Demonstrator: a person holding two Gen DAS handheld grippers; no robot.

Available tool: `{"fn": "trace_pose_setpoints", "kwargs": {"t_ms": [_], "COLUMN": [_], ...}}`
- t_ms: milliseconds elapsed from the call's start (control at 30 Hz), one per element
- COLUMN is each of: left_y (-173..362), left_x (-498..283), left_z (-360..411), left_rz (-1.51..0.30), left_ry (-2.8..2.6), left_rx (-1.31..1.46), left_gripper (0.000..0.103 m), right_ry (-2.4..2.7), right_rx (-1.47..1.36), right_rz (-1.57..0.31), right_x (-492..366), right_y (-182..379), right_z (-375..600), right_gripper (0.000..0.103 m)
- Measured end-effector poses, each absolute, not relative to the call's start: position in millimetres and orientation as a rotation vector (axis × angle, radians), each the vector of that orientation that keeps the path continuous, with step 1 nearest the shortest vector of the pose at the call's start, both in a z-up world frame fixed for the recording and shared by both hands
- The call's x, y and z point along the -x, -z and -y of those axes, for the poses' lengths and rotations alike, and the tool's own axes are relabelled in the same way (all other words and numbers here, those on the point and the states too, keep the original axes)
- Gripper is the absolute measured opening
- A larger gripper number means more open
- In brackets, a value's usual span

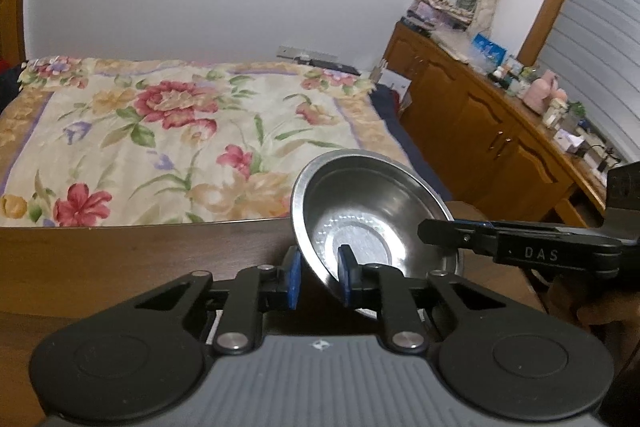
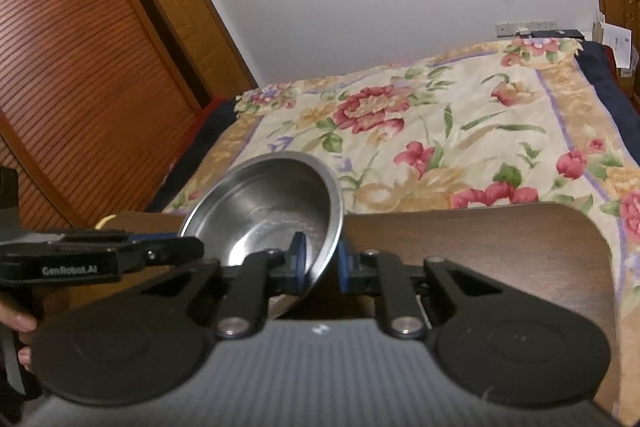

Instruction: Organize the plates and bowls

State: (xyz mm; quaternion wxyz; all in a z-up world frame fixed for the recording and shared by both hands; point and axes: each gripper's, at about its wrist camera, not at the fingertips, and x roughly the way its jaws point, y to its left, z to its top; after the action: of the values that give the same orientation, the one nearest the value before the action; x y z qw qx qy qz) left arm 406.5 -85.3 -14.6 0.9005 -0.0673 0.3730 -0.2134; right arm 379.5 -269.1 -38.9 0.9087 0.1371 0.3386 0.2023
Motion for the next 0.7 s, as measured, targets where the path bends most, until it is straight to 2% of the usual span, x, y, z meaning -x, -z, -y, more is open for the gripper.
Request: {"fn": "trace_pose_setpoints", "kwargs": {"t_ms": [700], "left_y": [-69], "left_x": [-320], "left_z": [86], "left_rz": [-0.613], "left_ry": [0.492], "left_rx": [0.115], "left_gripper": [0.020], "right_ry": [-0.398], "right_rx": [-0.275], "right_rz": [-0.554], "right_x": [-299], "right_y": [-40], "right_z": [277], "right_gripper": [0.017]}}
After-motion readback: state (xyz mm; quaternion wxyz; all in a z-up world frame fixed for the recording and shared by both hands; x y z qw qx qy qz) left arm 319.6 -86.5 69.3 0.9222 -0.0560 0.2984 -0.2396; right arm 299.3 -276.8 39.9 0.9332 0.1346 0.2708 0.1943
